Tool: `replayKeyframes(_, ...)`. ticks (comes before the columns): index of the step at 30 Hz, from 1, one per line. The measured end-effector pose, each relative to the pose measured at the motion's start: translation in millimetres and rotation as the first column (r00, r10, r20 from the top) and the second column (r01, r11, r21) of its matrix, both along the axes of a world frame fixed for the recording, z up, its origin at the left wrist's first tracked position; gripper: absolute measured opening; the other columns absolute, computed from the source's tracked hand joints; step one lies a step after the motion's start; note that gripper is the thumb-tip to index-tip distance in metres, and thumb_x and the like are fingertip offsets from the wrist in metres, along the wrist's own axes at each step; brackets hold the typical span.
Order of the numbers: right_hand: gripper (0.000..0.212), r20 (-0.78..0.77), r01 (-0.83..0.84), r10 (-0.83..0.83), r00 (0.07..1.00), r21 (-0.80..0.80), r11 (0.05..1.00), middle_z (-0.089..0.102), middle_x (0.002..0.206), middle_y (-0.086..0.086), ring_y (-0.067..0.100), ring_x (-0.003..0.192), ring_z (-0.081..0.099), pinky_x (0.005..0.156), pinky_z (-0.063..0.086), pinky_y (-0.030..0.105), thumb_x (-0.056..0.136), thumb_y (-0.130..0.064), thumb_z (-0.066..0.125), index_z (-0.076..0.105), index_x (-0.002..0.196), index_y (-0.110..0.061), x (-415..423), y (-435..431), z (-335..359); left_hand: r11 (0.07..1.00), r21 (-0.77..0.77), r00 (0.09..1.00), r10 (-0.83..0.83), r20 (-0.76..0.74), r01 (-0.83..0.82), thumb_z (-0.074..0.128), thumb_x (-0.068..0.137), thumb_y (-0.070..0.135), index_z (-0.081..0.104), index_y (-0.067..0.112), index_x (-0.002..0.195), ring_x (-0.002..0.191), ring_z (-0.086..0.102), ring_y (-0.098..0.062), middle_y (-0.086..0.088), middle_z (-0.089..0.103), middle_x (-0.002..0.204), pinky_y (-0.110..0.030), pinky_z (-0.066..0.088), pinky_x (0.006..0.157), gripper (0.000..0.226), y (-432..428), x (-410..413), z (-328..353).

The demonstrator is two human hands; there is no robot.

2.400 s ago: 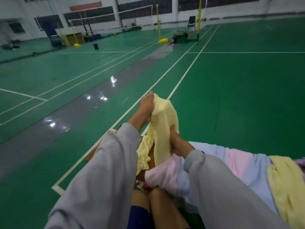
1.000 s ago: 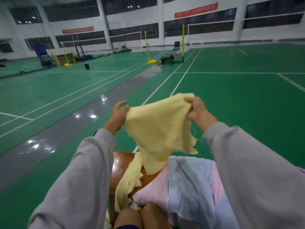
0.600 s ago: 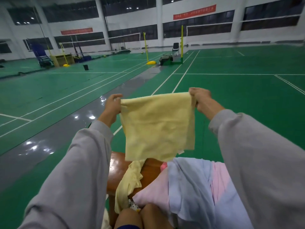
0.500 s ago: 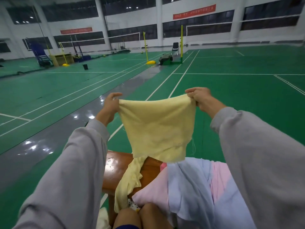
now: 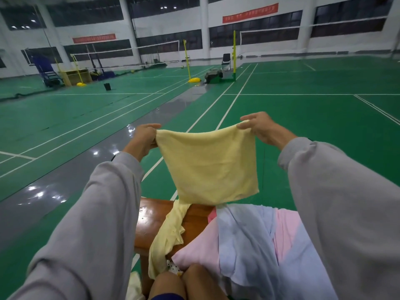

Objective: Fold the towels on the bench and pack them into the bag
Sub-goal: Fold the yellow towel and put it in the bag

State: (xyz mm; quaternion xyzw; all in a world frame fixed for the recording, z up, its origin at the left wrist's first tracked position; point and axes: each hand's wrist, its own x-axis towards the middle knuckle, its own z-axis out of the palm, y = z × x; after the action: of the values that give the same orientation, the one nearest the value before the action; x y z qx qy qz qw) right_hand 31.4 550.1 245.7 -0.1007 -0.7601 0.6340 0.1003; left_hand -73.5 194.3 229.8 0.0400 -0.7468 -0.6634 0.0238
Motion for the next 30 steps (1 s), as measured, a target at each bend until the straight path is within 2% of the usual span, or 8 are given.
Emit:
replayKeyframes(5,0.051,0.109,-0.116,0.084,0.99,0.329,0.937,0.062,0.119,0.011,0.029,0.109,0.057,0.102,0.047,0.039,0.077,0.001,0.082,0.065,0.126,0.0,-1,8,-6,0.946,0.316,0.989,0.022,0.146,-0.068,0.055,0.094,0.001,0.068,0.004,0.124,0.079,0.064,-0.024,-0.009,0.068,0.086,-0.038,0.06,0.069,0.033,-8,-6,-17)
replayKeyframes(10,0.014,0.107,-0.063,-0.052,0.993,0.845,0.532,0.068,0.09,0.008,0.024,0.079,0.063,0.071,0.055,0.038,0.088,-0.006,0.059,0.07,0.081,-0.01,-5,8,-11,0.959,0.154,0.967,-0.248,0.051,0.238,0.065,0.094,-0.003,0.064,-0.003,0.13,0.103,0.067,-0.028,-0.017,0.068,0.116,-0.034,0.059,0.085,0.036,-11,15,-18)
replayKeyframes(12,0.014,0.122,-0.085,-0.056,0.991,0.895,0.437,0.07,0.09,0.013,0.029,0.08,0.067,0.074,0.061,0.043,0.086,-0.005,0.059,0.072,0.082,-0.007,-8,10,-11,0.949,0.015,0.947,-0.315,0.062,0.315,0.066,0.094,-0.001,0.065,-0.004,0.127,0.1,0.069,-0.028,-0.02,0.068,0.117,-0.03,0.062,0.079,0.033,-12,17,-15)
replayKeyframes(14,0.011,0.121,-0.095,-0.047,0.992,0.922,0.376,0.07,0.088,0.012,0.03,0.083,0.069,0.077,0.061,0.045,0.086,-0.005,0.061,0.072,0.085,-0.005,-6,10,-7,0.886,-0.347,0.949,-0.309,0.055,0.308,0.07,0.091,-0.003,0.069,-0.006,0.116,0.088,0.072,-0.028,-0.021,0.072,0.105,-0.029,0.064,0.071,0.025,-13,16,-12)
replayKeyframes(17,0.01,0.098,-0.091,-0.011,0.995,0.954,0.286,0.065,0.088,0.005,0.024,0.078,0.063,0.072,0.058,0.04,0.089,-0.008,0.065,0.062,0.081,-0.015,5,8,2,0.547,-0.808,0.939,-0.343,0.02,0.218,0.072,0.089,0.002,0.076,0.001,0.096,0.069,0.076,-0.023,-0.014,0.075,0.082,-0.033,0.064,0.066,0.008,-16,10,-8)
replayKeyframes(22,0.021,0.063,-0.057,-0.023,0.998,0.978,0.202,0.057,0.086,0.007,0.024,0.073,0.057,0.062,0.049,0.035,0.087,-0.008,0.071,0.052,0.082,-0.014,17,7,4,0.325,-0.94,0.885,-0.399,-0.24,-0.108,0.075,0.086,0.013,0.076,0.009,0.085,0.071,0.066,-0.027,-0.008,0.07,0.077,-0.037,0.056,0.07,0.004,-8,7,6)
replayKeyframes(27,0.021,0.044,-0.038,-0.043,0.998,0.99,0.136,0.054,0.094,0.008,0.024,0.077,0.056,0.058,0.043,0.034,0.09,-0.003,0.065,0.048,0.099,-0.01,24,3,8,0.414,-0.877,0.829,-0.381,-0.409,-0.242,0.063,0.079,-0.008,0.056,0.02,0.069,0.071,0.06,-0.029,-0.004,0.06,0.072,-0.037,0.05,0.062,0.03,1,11,5)
replayKeyframes(30,0.019,0.036,-0.028,-0.09,0.995,0.996,0.085,0.05,0.083,0.008,0.023,0.066,0.05,0.057,0.041,0.033,0.089,0.004,0.061,0.049,0.081,-0.009,24,2,10,0.454,-0.847,0.799,-0.382,-0.465,-0.276,0.059,0.074,-0.015,0.053,0.016,0.073,0.072,0.057,-0.031,-0.002,0.054,0.072,-0.033,0.037,0.059,0.031,7,15,2)
